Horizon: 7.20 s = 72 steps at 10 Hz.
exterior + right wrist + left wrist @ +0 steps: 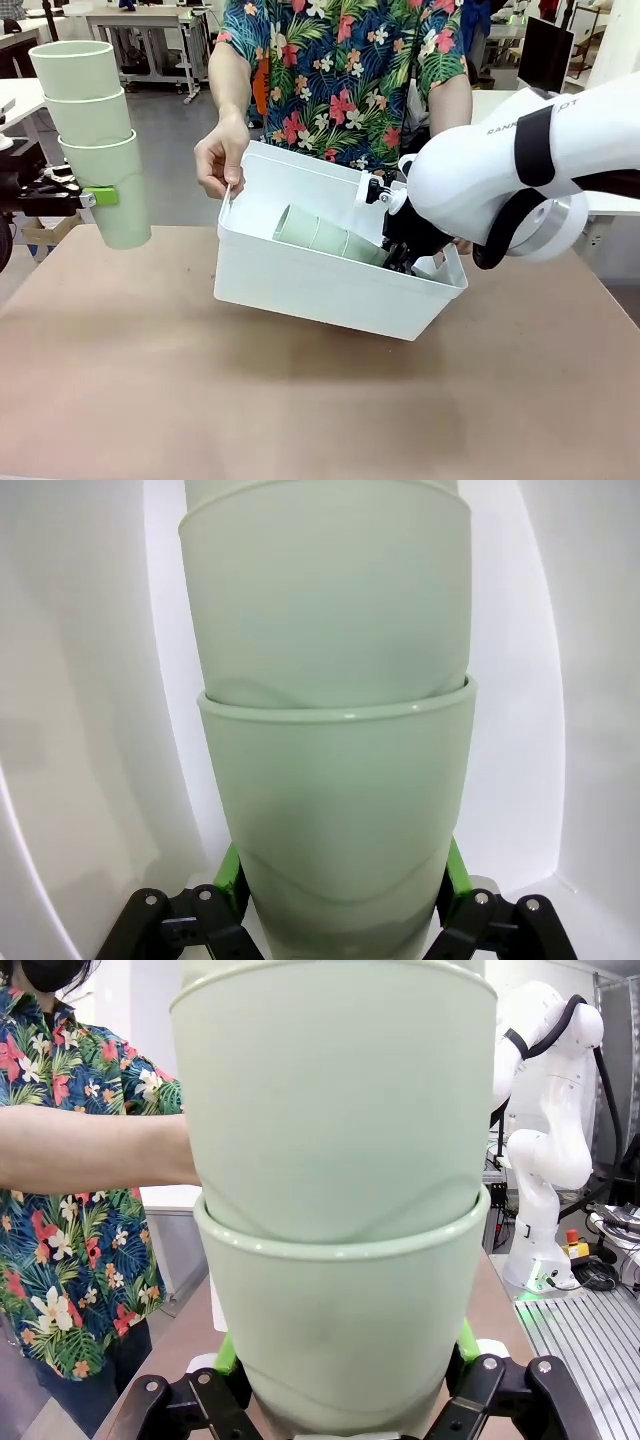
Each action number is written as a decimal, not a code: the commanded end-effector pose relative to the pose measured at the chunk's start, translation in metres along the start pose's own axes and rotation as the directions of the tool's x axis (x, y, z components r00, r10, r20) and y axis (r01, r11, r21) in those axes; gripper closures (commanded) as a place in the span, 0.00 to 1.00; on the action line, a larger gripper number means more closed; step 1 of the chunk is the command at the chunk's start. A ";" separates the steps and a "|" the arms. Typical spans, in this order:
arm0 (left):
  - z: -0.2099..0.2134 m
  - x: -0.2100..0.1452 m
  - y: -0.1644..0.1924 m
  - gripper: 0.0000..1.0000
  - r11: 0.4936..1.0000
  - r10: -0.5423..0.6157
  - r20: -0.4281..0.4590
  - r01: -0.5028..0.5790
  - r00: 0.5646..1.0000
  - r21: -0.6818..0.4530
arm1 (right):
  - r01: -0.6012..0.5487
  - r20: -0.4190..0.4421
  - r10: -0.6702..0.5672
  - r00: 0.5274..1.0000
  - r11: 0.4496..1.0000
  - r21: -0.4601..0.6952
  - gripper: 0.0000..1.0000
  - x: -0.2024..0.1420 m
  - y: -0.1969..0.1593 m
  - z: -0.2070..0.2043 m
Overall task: Stack the cups and store them in the basket.
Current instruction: Place the stack of Reusable plastic cups into the Pantry Basket.
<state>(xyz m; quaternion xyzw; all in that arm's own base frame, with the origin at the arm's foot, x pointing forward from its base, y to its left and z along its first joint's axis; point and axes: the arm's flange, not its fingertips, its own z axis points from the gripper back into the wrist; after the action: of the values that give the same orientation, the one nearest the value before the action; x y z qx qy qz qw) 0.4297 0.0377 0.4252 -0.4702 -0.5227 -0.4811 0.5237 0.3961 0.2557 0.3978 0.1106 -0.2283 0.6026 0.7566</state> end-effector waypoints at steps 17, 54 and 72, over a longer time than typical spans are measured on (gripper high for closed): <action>-0.001 0.004 -0.002 0.13 1.000 -0.011 0.004 0.011 1.000 -0.004 | 0.134 0.407 -0.154 0.900 0.988 0.078 0.00 -0.015 -0.069 0.169; -0.061 0.107 -0.040 0.13 0.998 -0.026 -0.226 0.039 0.974 0.053 | 0.152 0.635 -0.142 0.759 0.988 0.040 0.00 -0.218 -0.078 0.300; -0.269 0.116 0.023 0.13 1.000 -0.016 -0.624 0.021 0.782 0.001 | 0.152 0.635 -0.142 0.759 0.988 0.040 0.00 -0.218 -0.078 0.300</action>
<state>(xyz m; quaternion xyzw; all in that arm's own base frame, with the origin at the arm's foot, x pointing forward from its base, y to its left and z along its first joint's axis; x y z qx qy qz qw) 0.4730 -0.2204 0.5269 -0.2880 -0.3377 -0.6104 0.6560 0.3688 -0.0844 0.5595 0.3145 -0.4569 0.4718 0.6854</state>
